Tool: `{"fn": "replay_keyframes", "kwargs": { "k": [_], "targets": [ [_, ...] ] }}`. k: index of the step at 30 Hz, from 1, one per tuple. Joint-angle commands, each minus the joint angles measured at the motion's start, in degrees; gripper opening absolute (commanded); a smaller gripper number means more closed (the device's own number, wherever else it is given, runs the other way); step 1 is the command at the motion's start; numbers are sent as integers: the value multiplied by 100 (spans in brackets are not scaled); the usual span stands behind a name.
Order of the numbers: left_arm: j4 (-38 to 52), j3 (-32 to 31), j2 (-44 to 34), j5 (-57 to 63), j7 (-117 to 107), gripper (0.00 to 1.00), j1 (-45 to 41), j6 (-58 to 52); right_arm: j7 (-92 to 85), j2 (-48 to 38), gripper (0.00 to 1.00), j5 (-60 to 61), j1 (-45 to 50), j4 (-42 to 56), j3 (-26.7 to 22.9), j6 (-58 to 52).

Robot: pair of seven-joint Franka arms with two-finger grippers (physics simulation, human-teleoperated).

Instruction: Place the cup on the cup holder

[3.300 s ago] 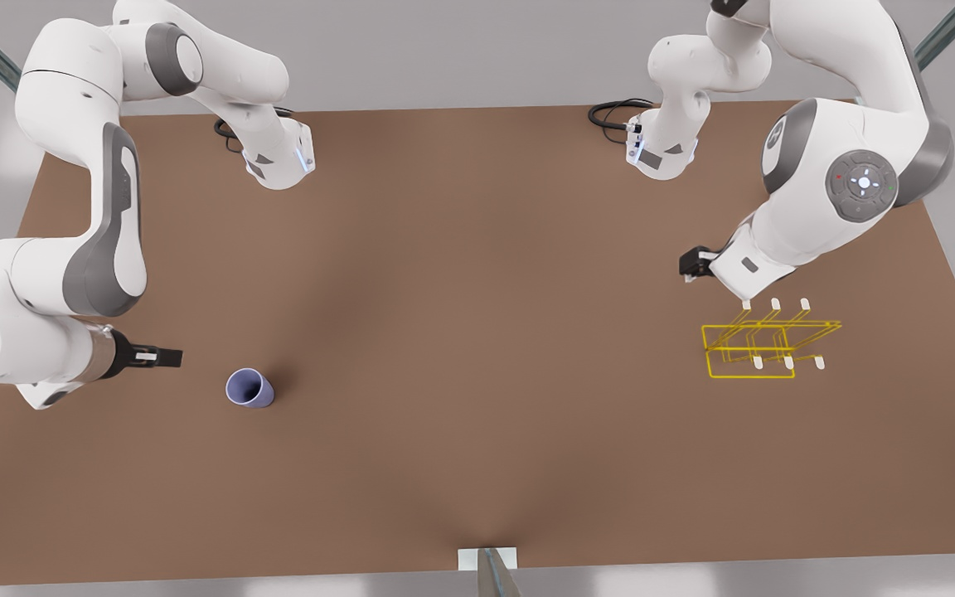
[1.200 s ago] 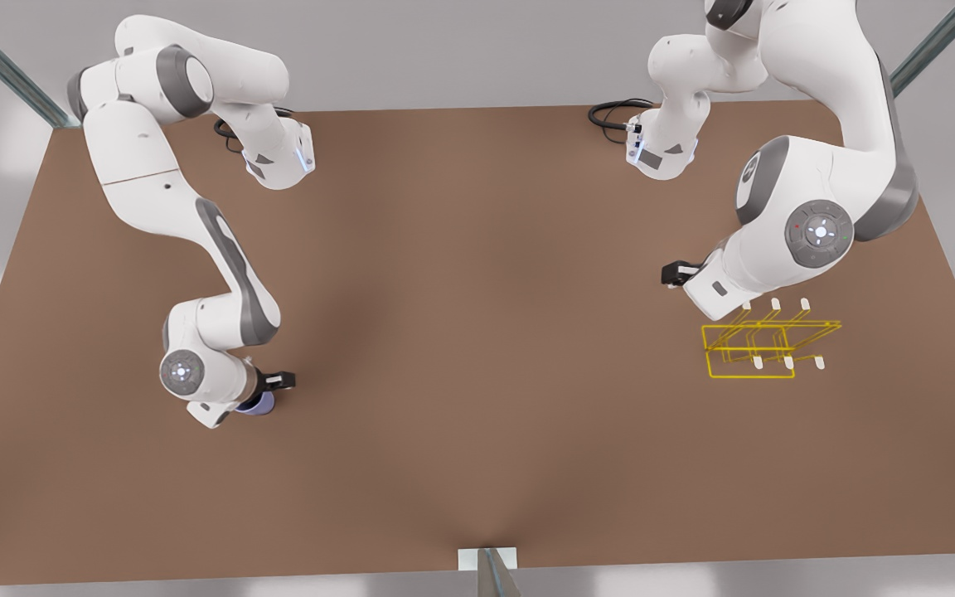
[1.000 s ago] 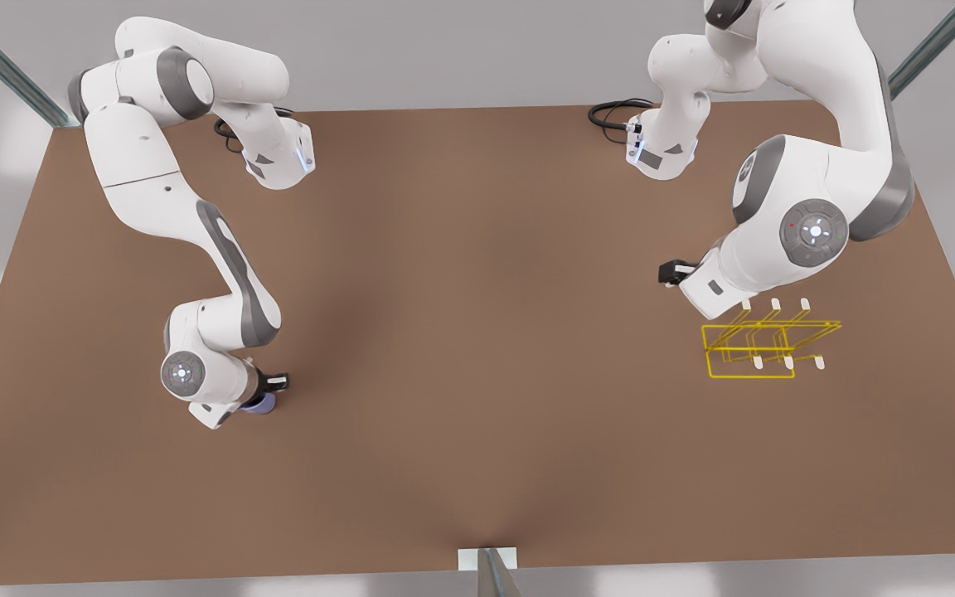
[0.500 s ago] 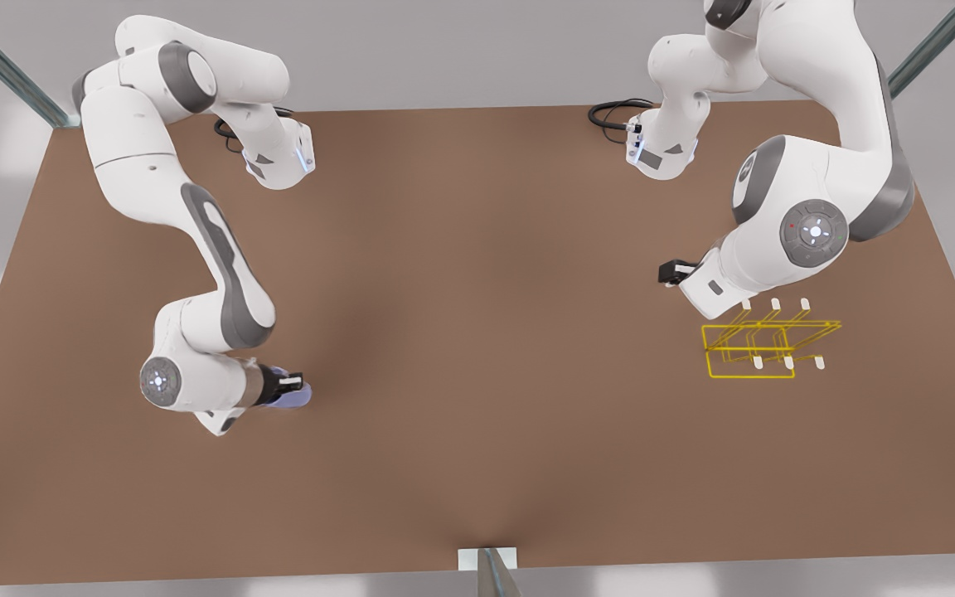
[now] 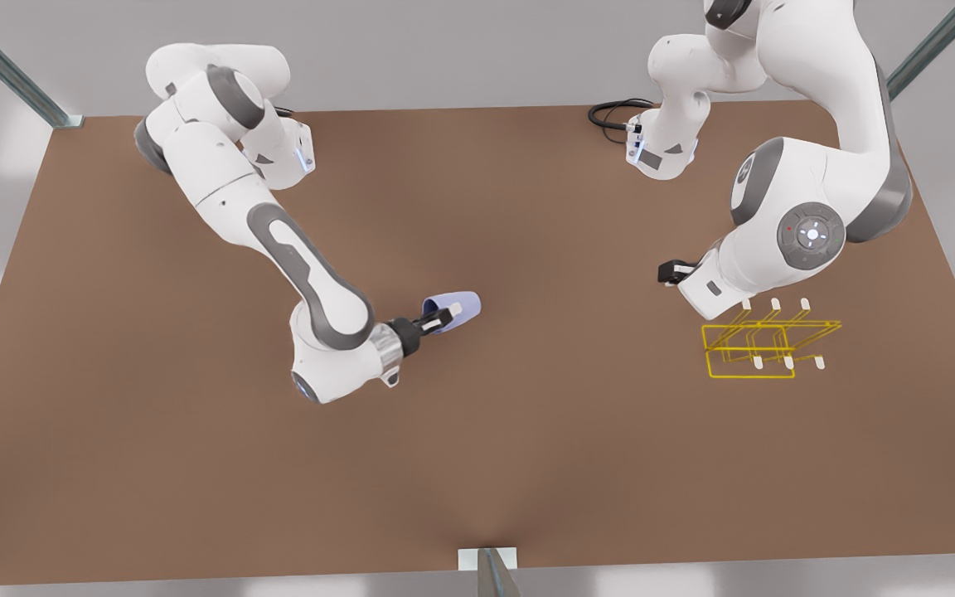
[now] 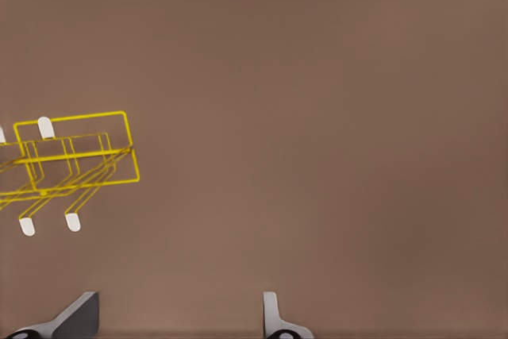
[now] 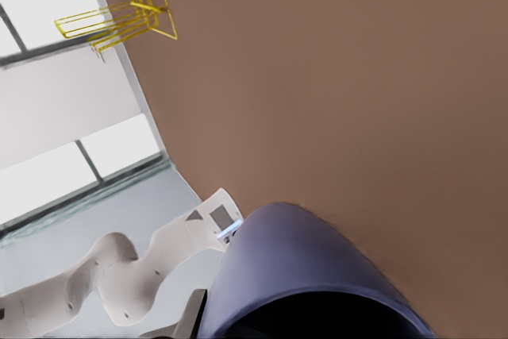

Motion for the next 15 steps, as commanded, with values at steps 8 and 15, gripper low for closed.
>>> {"fn": "replay_keyframes", "kwargs": {
  "k": [8, 15],
  "targets": [
    [2, 0, -9, 4, 1, 100, -57, -95, -1806, 1242, 21, 1064, 961, 1006, -23, 1263],
    [2, 0, 70, 4, 1, 100, -57, -95, -2298, 1840, 22, 1170, 1199, 1340, -41, 1456]
  ]
}}
